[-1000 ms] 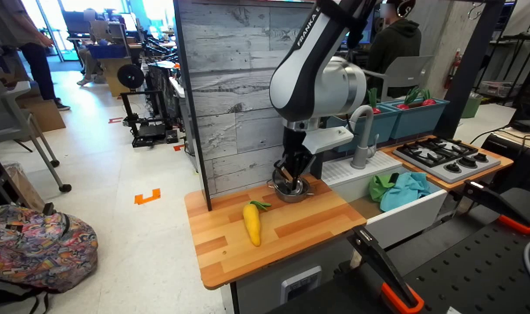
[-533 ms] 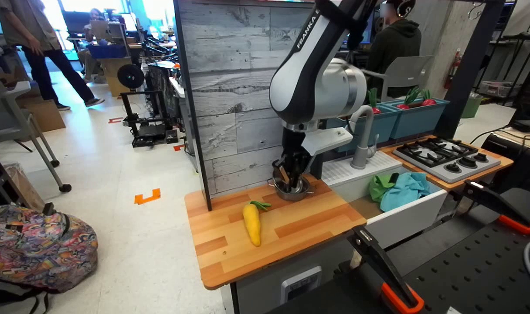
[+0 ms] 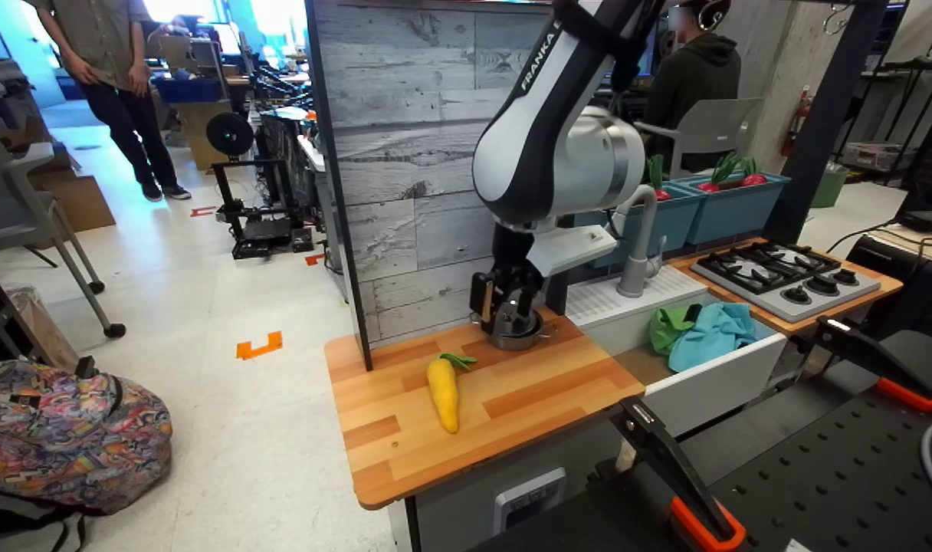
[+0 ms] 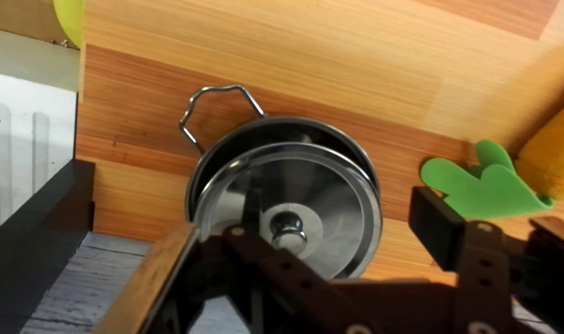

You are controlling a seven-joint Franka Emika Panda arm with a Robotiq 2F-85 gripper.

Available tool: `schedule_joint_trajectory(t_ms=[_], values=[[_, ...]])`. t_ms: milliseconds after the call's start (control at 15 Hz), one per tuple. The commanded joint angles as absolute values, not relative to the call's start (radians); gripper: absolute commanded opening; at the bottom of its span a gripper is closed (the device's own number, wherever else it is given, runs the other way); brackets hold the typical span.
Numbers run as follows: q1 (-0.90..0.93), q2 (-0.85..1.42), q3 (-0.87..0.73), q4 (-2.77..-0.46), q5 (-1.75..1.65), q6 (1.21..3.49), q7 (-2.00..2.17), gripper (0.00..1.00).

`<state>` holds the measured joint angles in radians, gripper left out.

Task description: Pick up the lid from the pot and put it on the counter

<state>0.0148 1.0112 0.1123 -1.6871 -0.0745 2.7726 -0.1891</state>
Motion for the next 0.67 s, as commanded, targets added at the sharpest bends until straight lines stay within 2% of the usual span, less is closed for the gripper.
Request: schedule_joint_trajectory(t_ms=[0,467,533,600], values=[[0.020,1.008,0.109,-1.698,-0.072,2.834,-0.173,1.00],[0.039,1.025,0.090,-1.688,-0.069,2.906,-0.121,1.00],[0.041,1.026,0.088,-1.687,-0.069,2.912,-0.115,0.81],[0.046,1.027,0.083,-1.685,-0.071,2.909,-0.110,0.74]])
